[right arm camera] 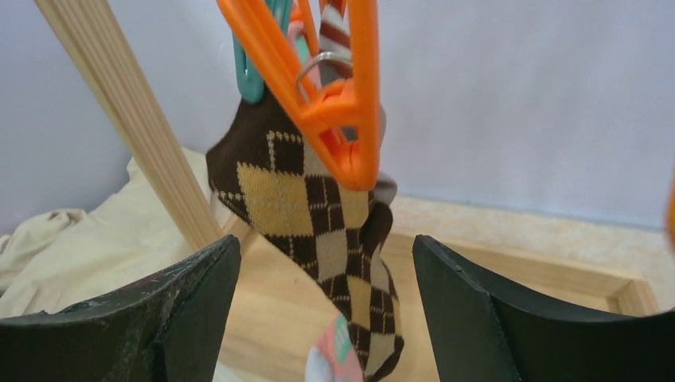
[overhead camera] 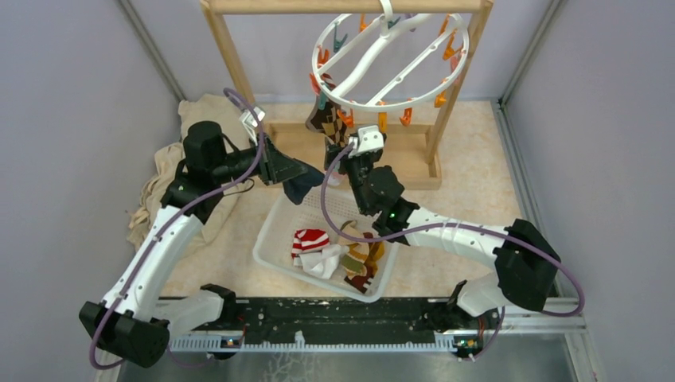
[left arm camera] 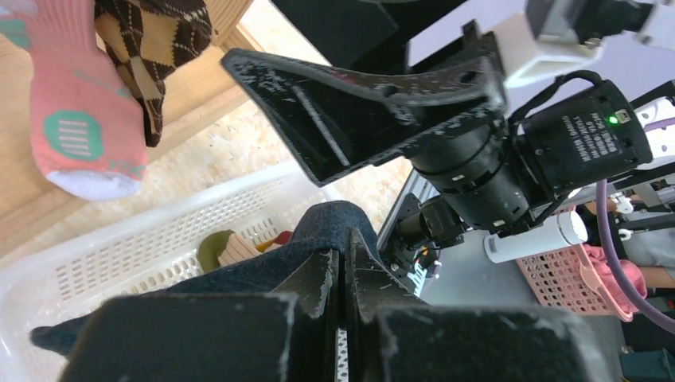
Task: Remove the socks clipped to the hanger
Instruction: Remove the sock from the hanger, then place the sock in the bin.
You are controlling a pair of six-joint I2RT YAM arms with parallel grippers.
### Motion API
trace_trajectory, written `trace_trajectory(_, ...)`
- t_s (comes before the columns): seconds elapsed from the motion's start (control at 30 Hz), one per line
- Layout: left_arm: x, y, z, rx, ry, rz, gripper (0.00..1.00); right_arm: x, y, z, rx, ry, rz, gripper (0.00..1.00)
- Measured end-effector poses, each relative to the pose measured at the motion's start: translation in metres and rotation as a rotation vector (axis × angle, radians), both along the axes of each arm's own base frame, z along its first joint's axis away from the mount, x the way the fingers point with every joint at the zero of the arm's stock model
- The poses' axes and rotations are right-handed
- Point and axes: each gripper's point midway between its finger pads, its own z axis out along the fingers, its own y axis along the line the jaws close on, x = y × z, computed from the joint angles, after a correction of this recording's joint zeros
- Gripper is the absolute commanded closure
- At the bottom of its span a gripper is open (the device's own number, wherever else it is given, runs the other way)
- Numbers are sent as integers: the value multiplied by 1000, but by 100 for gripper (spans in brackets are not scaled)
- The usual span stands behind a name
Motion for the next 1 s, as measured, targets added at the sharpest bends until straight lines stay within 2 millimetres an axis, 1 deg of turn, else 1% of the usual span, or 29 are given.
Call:
trace_trajectory(0.23, -15, 6, -1, 9, 68, 13, 100, -2, 13, -31, -34, 156, 55, 20)
trace_trajectory(0.33, -20, 8, -2, 8, 104, 27, 100, -6, 14, -42, -46, 208, 74, 20)
trace_trajectory(0.43, -28, 11, -1, -4, 127, 44, 100, -13, 13, -43, -36, 239, 97, 20)
trace_trajectory(0.5, -32, 11, -1, -12, 140, 53, 100, -17, 10, -39, -19, 249, 109, 20)
trace_trajectory(0.57, -35, 11, -6, -16, 165, 65, 100, -22, 8, -33, 5, 250, 123, 19)
trace_trajectory(0.67, -42, 2, -27, 3, 224, 71, 100, -29, 1, -30, 31, 255, 135, 19)
trace_trajectory(0.77, -54, -15, -59, 54, 299, 48, 100, -36, -6, -34, 41, 268, 147, 19)
trace_trajectory(0.9, -65, -37, -109, 153, 401, 26, 100, -44, -12, -47, 34, 296, 164, 18)
trace_trajectory(1.0, -64, -46, -138, 212, 446, 38, 100, -46, -15, -61, 14, 330, 171, 18)
